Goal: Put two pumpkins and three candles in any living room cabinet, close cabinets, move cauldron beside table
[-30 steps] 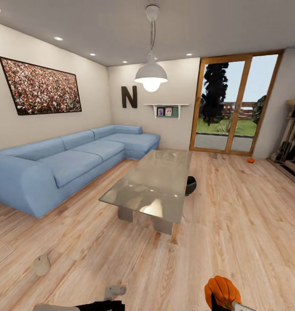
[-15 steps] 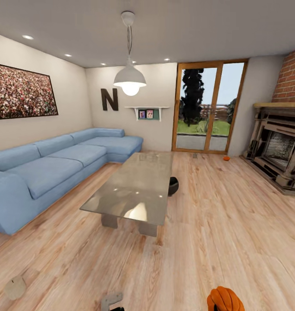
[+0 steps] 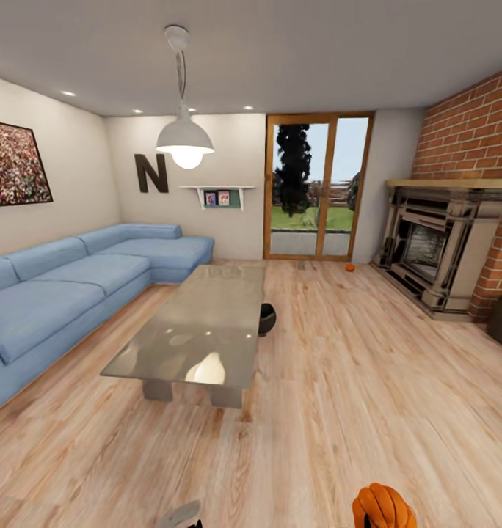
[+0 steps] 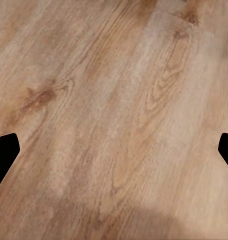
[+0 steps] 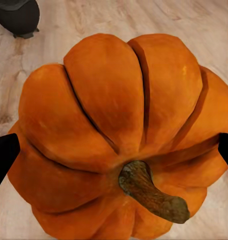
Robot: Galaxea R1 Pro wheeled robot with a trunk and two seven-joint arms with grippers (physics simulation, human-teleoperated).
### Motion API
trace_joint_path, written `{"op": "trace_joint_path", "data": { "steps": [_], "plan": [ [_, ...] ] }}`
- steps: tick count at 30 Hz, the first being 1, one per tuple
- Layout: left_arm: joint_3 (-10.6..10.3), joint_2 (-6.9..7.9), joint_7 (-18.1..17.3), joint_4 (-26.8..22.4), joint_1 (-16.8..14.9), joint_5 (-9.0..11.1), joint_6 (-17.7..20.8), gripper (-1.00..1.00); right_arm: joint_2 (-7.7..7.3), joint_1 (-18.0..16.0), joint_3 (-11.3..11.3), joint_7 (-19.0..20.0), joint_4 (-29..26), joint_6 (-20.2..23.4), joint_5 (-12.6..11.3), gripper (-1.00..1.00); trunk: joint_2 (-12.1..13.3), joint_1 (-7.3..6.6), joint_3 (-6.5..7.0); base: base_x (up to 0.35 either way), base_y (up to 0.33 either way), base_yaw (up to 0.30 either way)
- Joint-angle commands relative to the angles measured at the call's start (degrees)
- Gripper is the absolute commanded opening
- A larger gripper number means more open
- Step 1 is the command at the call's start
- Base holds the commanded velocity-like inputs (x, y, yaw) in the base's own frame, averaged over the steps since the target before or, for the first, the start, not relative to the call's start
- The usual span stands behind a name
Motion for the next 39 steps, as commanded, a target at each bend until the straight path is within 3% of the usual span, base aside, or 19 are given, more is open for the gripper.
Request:
{"op": "trace_joint_path", "data": {
  "steps": [1,4,13,39],
  "plan": [
    [-0.46,0.01,0.39,-0.15,-0.11,0.19,-0.32,1.0,-0.06,-0.05,0.41,-0.41,0.01,-0.22,-0.18,-1.0,0.38,-0.23,0.17,0.0,0.0,-0.275],
    [-0.46,0.02,0.39,-0.14,-0.09,0.19,-0.34,1.0,-0.04,-0.05,0.41,-0.41,0.02,-0.28,-0.18,-1.0,1.58,-0.89,0.86,0.0,0.0,-0.272],
    [-0.47,-0.05,0.39,-0.3,-0.08,0.19,-2.74,1.0,-0.04,-0.05,0.41,-0.41,0.03,-0.28,-0.18,-1.0,1.58,-0.89,1.32,0.0,0.0,-0.27],
    [-0.47,-0.07,0.46,-0.4,-0.08,0.19,-2.63,1.0,-0.02,-0.05,0.5,-0.36,0.03,-0.26,-0.18,-1.0,1.58,-0.89,2.67,0.0,0.0,-0.259]
  ]
}}
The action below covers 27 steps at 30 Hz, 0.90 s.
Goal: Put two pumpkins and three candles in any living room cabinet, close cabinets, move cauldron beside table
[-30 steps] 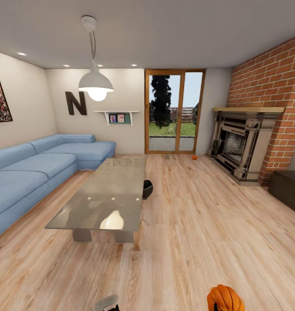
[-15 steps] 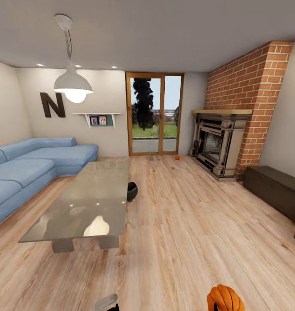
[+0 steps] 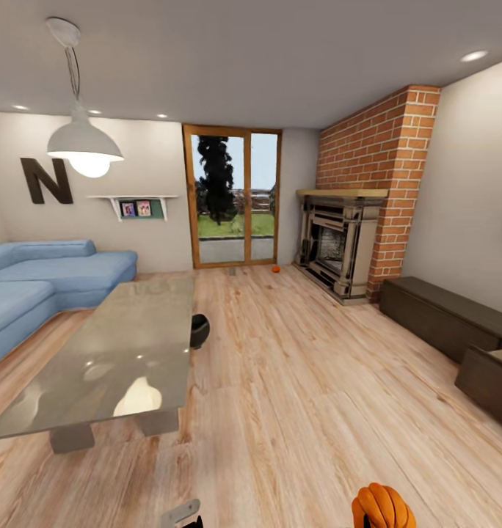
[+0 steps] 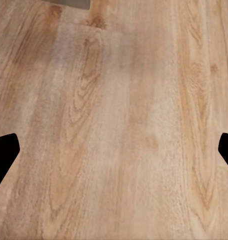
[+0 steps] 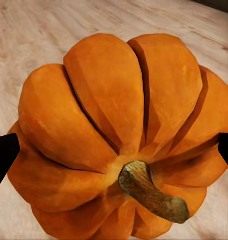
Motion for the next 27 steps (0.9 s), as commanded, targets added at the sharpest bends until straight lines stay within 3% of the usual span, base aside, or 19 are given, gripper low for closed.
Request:
{"op": "trace_joint_path", "data": {
  "steps": [1,8,16,27],
  "plan": [
    [-0.45,0.01,0.42,-0.16,-0.08,0.12,-0.27,1.0,-0.03,-0.05,0.44,-0.4,-0.01,-0.2,-0.25,-1.0,-0.04,0.0,-0.05,0.0,0.0,-0.079],
    [-0.52,0.01,0.37,-0.16,-0.08,0.12,-0.27,1.0,1.1,-0.05,0.5,-0.39,-0.09,-0.22,-0.11,-1.0,-0.04,0.0,-0.07,0.0,0.0,-0.022],
    [-0.54,-0.06,0.34,-0.24,-0.08,0.12,-0.27,1.0,1.31,-0.05,0.42,-0.46,-0.06,-0.2,-0.16,-1.0,-0.04,0.0,-0.68,0.013,-0.009,-0.001],
    [-0.62,-0.18,0.34,-0.33,-0.08,0.12,-0.27,1.0,1.3,-0.05,0.33,-0.46,0.01,-0.2,-0.15,-1.0,-0.04,0.0,-1.65,0.224,-0.186,0.0]
  ]
}}
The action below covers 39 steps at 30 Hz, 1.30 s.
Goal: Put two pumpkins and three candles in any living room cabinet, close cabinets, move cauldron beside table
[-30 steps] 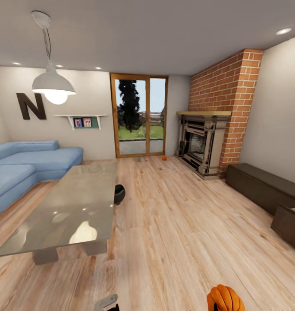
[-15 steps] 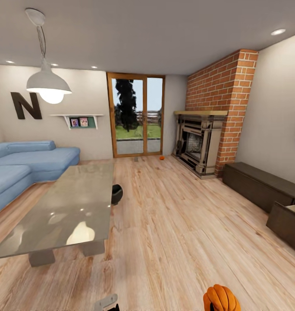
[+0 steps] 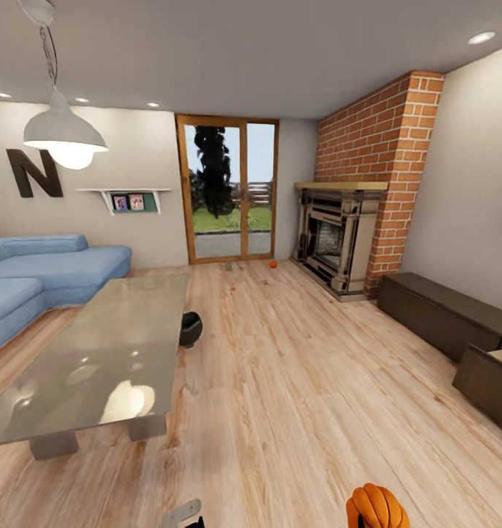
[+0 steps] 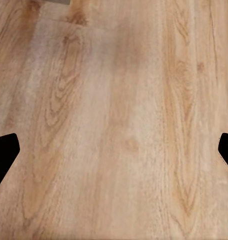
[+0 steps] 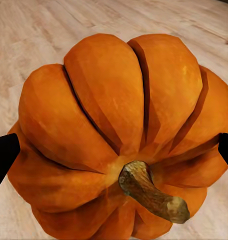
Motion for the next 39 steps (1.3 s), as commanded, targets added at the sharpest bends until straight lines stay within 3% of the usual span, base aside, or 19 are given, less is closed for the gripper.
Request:
{"op": "trace_joint_path", "data": {
  "steps": [1,11,27,39],
  "plan": [
    [-0.47,0.0,0.43,-0.16,-0.09,0.14,-0.27,1.0,-0.07,-0.05,0.4,-0.4,0.0,-0.19,-0.16,-1.0,-0.03,0.02,-0.15,0.248,-0.236,0.0],
    [-0.39,0.02,0.43,-0.16,-0.09,0.14,-0.27,1.0,-0.02,-0.05,0.56,-0.34,-0.02,-0.27,-0.09,-1.0,-0.03,0.02,-0.4,0.293,-0.157,-0.01],
    [-0.39,0.02,0.43,-0.16,-0.09,0.14,-0.27,1.0,-0.07,-0.05,0.58,-0.31,-0.02,-0.19,-0.09,-1.0,-0.03,0.02,-0.06,0.32,-0.08,-0.203],
    [-0.39,0.02,0.43,-0.16,-0.09,0.14,-0.27,1.0,0.01,-0.05,0.58,-0.32,-0.01,-0.19,-0.09,-1.0,-0.03,0.02,-0.06,0.327,-0.003,-0.016]
  ]
}}
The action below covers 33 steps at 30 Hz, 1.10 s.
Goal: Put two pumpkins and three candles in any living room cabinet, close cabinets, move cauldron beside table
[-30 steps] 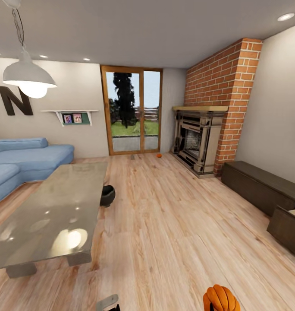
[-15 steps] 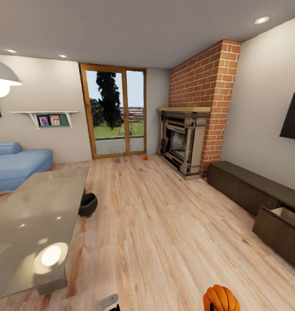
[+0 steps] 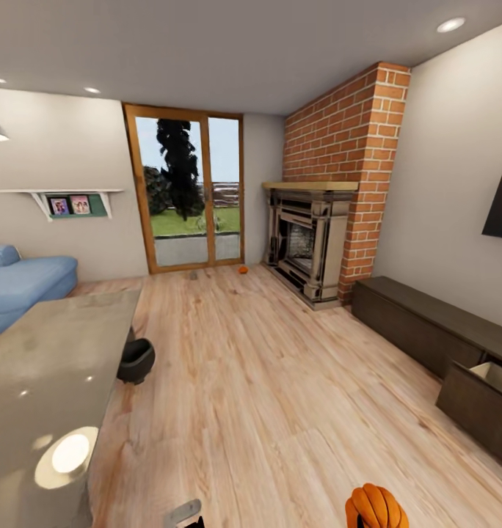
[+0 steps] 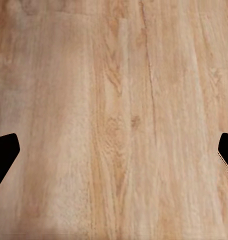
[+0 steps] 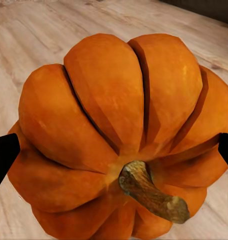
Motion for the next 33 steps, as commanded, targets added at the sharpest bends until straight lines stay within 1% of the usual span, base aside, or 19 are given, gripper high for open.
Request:
{"op": "trace_joint_path", "data": {
  "steps": [1,33],
  "plan": [
    [-0.45,0.0,0.41,-0.16,-0.09,0.13,-0.26,1.0,-0.08,-0.05,0.42,-0.42,-0.03,-0.2,-0.14,-1.0,-0.03,0.03,-0.06,0.329,0.0,0.0],
    [-0.45,0.0,0.41,-0.16,-0.1,0.13,-0.26,1.0,-0.16,-0.05,0.42,-0.41,-0.12,-0.14,-0.14,-1.0,-0.03,0.03,-0.06,0.329,0.0,0.0]
  ]
}}
